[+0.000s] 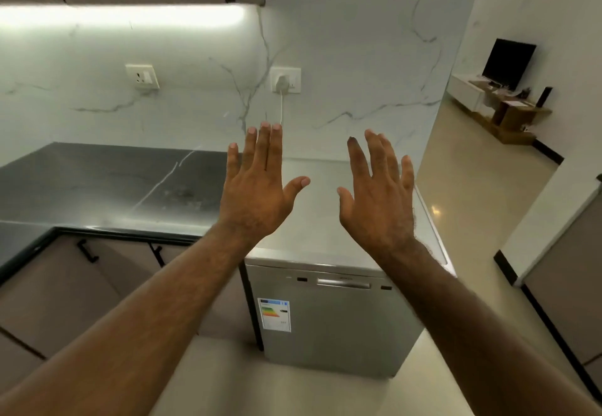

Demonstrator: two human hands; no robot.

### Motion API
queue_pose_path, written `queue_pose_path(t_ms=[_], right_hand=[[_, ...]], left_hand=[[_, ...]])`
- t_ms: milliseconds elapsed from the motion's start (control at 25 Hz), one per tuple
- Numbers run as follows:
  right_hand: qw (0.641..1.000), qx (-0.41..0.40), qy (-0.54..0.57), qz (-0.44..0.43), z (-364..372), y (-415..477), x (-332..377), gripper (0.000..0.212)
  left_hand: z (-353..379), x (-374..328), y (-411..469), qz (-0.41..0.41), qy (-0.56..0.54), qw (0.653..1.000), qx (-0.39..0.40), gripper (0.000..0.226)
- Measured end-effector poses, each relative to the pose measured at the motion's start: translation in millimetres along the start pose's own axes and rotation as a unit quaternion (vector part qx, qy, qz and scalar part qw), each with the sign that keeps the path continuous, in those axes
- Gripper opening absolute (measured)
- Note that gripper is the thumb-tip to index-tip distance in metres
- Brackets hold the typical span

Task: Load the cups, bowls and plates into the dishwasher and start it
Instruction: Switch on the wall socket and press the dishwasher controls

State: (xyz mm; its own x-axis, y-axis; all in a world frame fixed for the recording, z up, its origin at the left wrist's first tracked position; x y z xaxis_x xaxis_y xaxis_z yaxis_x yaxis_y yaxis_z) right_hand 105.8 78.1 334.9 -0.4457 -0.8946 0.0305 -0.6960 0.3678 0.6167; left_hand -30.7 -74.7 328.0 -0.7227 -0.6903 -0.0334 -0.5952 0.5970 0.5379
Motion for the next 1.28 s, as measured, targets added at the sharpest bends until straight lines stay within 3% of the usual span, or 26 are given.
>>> queue_pose_path(t_ms=[280, 520, 920, 1280], right_hand=[[1.000, 0.002, -0.009, -0.006, -70.5, 19.0, 34.7, 0.086], [1.000, -0.011, -0.010, -0.022, -77.9, 42.6, 58.8, 0.085], [0.999, -0.027, 0.001, -0.020, -33.2, 123.4, 44.4, 0.085], [0.997, -0.070, 0.022, -0.027, 19.6, 238.0, -29.5, 0.082]], left_hand=[[-78.8, 31.4, 8.9, -0.009, 0.019, 0.999, 0.024, 0.097], [-97.5, 60.1, 22.9, 0.004, 0.022, 1.000, -0.020, 0.100], [-77.6, 73.3, 114.2, 0.020, 0.012, 0.998, -0.052, 0.103], [-21.7, 66.3, 248.7, 0.001, 0.032, 0.998, -0.063, 0.099]])
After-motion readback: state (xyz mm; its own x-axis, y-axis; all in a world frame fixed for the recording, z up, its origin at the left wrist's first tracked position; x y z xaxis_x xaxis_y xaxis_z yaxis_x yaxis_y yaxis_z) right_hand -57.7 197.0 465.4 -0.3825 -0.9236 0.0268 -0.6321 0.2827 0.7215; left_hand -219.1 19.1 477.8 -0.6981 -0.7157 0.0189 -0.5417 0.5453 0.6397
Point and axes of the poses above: each hand's wrist, its own y-axis towards the middle knuckle, its own z-axis out of the palm, x = y × z, the point moved 1 cm from there along y, towards the middle knuckle, and after that the axes turned 4 degrees about x, right-handed, at the moved point
